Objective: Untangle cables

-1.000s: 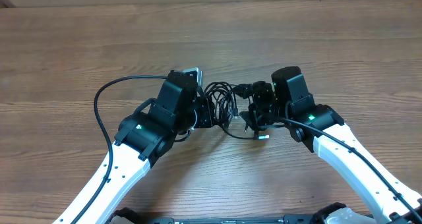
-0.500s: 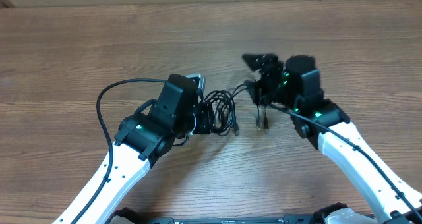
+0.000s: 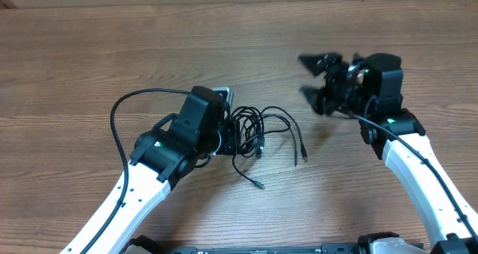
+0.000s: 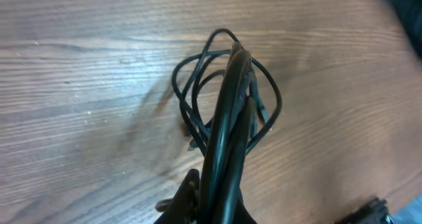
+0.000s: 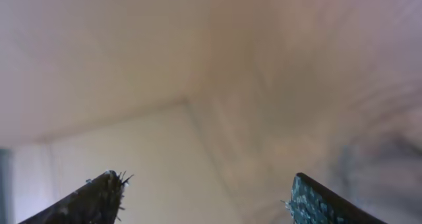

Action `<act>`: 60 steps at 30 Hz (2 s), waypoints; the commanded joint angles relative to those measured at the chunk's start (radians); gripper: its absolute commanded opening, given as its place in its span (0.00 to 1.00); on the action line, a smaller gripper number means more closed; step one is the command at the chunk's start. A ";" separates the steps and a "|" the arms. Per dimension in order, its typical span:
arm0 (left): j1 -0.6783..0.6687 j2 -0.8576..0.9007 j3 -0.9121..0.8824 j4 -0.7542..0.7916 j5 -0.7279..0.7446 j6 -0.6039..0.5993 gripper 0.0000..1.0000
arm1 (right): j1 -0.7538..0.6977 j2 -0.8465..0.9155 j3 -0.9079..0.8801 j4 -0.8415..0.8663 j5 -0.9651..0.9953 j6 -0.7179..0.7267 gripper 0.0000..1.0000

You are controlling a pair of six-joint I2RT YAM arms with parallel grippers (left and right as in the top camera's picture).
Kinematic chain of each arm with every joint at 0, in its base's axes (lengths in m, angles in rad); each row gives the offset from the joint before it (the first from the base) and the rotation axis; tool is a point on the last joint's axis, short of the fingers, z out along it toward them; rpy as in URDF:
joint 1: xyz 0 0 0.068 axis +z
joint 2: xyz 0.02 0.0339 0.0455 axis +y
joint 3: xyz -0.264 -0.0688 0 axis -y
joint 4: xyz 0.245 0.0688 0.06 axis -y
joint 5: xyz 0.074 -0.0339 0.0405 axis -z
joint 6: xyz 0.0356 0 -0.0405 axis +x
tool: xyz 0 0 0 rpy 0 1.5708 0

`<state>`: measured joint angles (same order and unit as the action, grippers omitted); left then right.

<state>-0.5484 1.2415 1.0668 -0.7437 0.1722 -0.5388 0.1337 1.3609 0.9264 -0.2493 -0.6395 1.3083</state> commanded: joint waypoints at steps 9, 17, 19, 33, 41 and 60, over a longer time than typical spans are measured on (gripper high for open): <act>0.003 0.096 0.002 0.082 0.008 -0.090 0.04 | 0.103 -0.008 0.002 -0.507 -0.009 -0.206 0.80; -0.002 0.149 0.002 0.154 0.119 -0.043 0.04 | 0.228 -0.008 0.002 -0.466 0.247 -0.013 0.75; -0.002 0.142 0.002 0.151 0.125 -0.040 0.04 | 0.232 -0.008 0.002 -0.466 0.313 0.019 0.74; 0.000 0.059 0.002 0.244 0.292 -0.014 0.04 | 0.319 -0.008 0.002 -0.392 0.301 0.076 0.04; 0.000 0.052 0.002 0.088 0.183 0.038 0.04 | 0.312 -0.034 0.003 -0.388 0.203 -0.011 0.04; 0.000 0.052 0.002 -0.177 -0.233 -0.074 0.04 | 0.027 -0.461 0.002 -0.595 0.393 -0.206 0.04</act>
<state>-0.5495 1.3174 1.0668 -0.9176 -0.0135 -0.5869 0.1997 0.9268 0.9230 -0.7982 -0.3519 1.1252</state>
